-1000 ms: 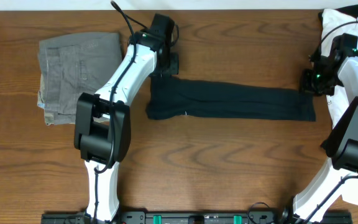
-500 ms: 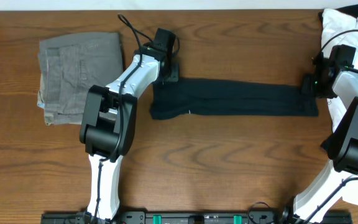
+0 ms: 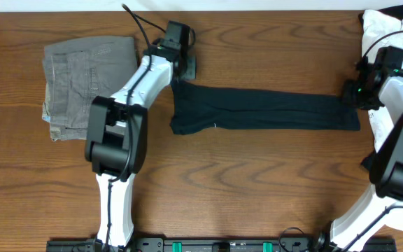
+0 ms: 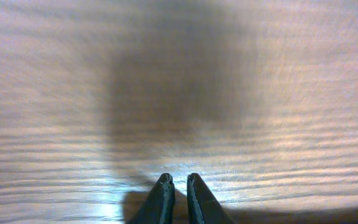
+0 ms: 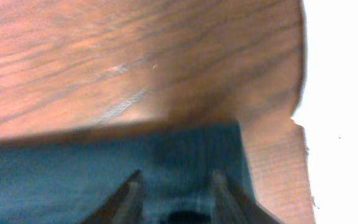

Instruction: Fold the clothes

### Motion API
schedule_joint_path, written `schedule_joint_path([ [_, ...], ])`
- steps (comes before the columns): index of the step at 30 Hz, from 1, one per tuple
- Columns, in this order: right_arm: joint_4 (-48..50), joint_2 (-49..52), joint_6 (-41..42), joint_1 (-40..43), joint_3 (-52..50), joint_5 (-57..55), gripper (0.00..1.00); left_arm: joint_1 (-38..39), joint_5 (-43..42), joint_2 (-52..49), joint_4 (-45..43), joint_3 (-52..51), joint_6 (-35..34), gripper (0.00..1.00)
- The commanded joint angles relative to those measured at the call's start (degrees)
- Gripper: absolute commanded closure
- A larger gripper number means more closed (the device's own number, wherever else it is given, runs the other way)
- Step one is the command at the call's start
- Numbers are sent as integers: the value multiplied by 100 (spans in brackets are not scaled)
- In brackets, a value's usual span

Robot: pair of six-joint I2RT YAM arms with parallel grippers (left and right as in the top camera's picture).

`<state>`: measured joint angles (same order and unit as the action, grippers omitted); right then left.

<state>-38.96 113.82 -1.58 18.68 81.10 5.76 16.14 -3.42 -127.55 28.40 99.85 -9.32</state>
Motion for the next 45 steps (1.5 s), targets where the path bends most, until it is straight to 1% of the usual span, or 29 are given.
schedule_joint_path([
  [1,-273,-804,155,94,332,0,44,-111,105,697,0,219,92,87],
  [2,-404,-981,155,140,332,2,34,-177,105,815,48,219,39,85],
  [5,-754,-1283,153,304,332,0,29,-339,76,1019,341,219,-249,83],
  [7,-1014,-1335,151,455,332,7,29,-433,-146,1152,660,219,-407,83],
  [9,-1357,-1333,-7,590,330,173,32,-496,-566,1274,1034,219,-457,83],
  [11,-1735,-1331,-671,656,326,702,36,-509,-1029,1340,1388,219,-459,83],
  [12,-1810,-1331,-852,654,326,874,40,-509,-1154,1342,1462,219,-472,83],
  [13,-1805,-1331,-962,634,326,1174,51,-498,-1381,1342,1578,219,-472,83],
  [14,-1687,-1331,-988,595,326,1587,70,-463,-1580,1338,1687,205,-474,83],
  [15,-1572,-1329,-988,544,323,1871,76,-428,-1609,1333,1727,184,-472,83],
  [18,-1263,-1316,-988,321,323,2339,82,-323,-1602,1274,1714,105,-470,83],
  [21,-966,-1211,-986,-81,321,2365,98,-236,-1606,1104,1615,70,-472,83],
  [22,-903,-1147,-984,-251,323,2369,99,-190,-1609,1038,1606,70,-476,83],
  [29,-605,-411,-905,-1427,321,2455,99,153,-1609,599,1670,70,-472,83],
  [34,-170,289,-660,-2096,321,2677,99,358,-1609,411,2022,70,-470,83],
  [40,396,774,-199,-2608,321,2732,99,487,-1720,330,2168,7,-472,83],
  [45,448,925,9,-2774,321,2728,99,511,-1956,330,2168,-83,-474,83],
])
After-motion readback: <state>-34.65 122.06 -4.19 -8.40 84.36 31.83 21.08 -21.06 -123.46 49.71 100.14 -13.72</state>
